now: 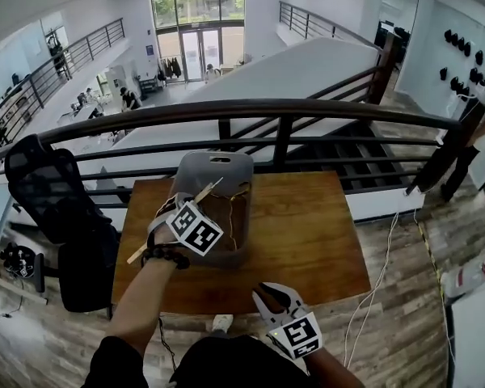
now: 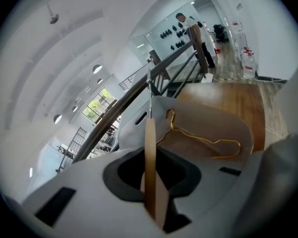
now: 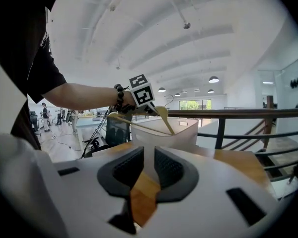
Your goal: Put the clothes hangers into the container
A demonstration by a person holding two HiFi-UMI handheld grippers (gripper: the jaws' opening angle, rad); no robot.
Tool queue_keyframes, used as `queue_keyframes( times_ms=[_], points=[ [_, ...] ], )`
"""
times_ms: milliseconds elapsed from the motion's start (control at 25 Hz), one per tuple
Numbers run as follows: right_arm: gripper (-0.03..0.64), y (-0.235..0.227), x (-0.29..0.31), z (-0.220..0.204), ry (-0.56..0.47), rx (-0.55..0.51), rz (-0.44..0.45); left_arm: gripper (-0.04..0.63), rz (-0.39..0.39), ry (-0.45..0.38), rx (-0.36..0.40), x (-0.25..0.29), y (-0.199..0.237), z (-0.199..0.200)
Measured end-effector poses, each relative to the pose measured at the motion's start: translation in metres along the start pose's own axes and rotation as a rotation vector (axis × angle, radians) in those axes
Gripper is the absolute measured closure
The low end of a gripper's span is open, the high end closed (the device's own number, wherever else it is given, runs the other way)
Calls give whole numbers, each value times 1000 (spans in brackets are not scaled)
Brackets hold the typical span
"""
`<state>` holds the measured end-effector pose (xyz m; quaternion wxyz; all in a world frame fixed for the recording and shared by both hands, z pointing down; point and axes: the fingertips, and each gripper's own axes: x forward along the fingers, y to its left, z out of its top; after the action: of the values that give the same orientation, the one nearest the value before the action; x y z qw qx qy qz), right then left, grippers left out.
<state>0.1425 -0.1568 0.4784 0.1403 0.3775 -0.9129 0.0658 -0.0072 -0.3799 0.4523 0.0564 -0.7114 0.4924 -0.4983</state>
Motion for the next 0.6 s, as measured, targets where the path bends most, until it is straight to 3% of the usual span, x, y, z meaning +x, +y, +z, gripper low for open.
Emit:
queue_keyframes(
  times_ms=[120, 280, 600],
  points=[
    [555, -8, -1, 0, 11, 4, -52, 536, -13, 42, 50, 25, -3, 1],
    [557, -22, -4, 0, 25, 28, -125, 535, -58, 56, 64, 54, -10, 3],
    [558, -35, 5, 0, 51, 21, -174, 535, -61, 52, 128, 85, -23, 11]
  ],
)
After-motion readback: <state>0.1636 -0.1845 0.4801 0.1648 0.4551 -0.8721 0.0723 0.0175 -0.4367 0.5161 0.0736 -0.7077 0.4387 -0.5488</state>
